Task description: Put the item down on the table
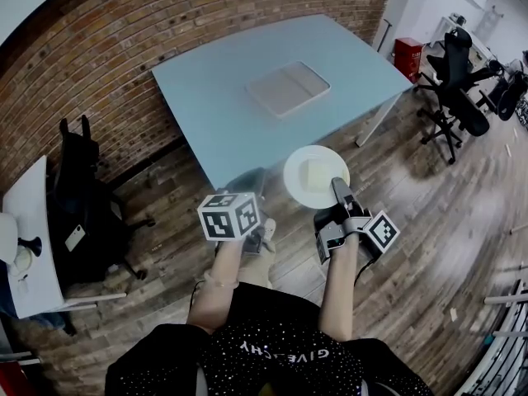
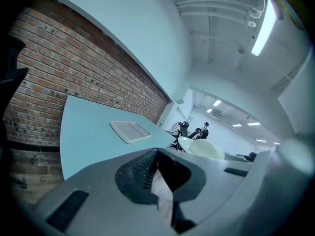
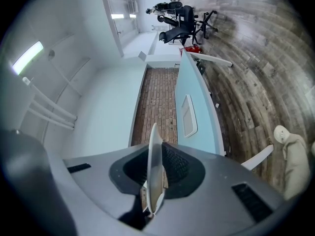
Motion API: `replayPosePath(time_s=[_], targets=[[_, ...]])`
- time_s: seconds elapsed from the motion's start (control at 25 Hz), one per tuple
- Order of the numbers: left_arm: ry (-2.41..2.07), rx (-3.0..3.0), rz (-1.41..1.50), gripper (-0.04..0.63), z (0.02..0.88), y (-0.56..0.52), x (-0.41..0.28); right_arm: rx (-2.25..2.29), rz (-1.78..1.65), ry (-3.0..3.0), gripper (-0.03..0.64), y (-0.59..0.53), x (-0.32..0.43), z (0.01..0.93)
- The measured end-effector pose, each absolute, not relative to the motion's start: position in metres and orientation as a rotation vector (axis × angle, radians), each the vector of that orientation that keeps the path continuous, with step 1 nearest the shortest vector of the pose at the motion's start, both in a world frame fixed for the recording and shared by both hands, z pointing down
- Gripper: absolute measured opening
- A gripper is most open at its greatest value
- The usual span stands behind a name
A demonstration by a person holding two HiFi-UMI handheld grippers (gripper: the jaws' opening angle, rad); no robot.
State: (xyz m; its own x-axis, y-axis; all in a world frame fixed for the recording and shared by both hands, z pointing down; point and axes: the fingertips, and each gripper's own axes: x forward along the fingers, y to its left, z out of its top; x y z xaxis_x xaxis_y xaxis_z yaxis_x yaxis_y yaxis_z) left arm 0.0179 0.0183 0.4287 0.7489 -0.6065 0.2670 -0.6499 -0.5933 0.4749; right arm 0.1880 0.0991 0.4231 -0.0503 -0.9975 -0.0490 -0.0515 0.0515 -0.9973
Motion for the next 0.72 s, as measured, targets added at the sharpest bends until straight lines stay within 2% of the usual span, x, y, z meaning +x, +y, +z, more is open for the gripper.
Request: replayPosePath(time_s=[0.32, 0.72], targets=[[-0.953, 2.400, 0.112, 0.011, 0.446, 0.005, 0.036, -1.160, -1.183, 1.314, 0.046, 0.092, 0.196, 0.440], [-0.908, 2.360, 0.127, 0.011, 0.444, -0.125, 0.100, -1.203, -1.215, 1.290, 0.046, -0.031, 0.250, 0.434]])
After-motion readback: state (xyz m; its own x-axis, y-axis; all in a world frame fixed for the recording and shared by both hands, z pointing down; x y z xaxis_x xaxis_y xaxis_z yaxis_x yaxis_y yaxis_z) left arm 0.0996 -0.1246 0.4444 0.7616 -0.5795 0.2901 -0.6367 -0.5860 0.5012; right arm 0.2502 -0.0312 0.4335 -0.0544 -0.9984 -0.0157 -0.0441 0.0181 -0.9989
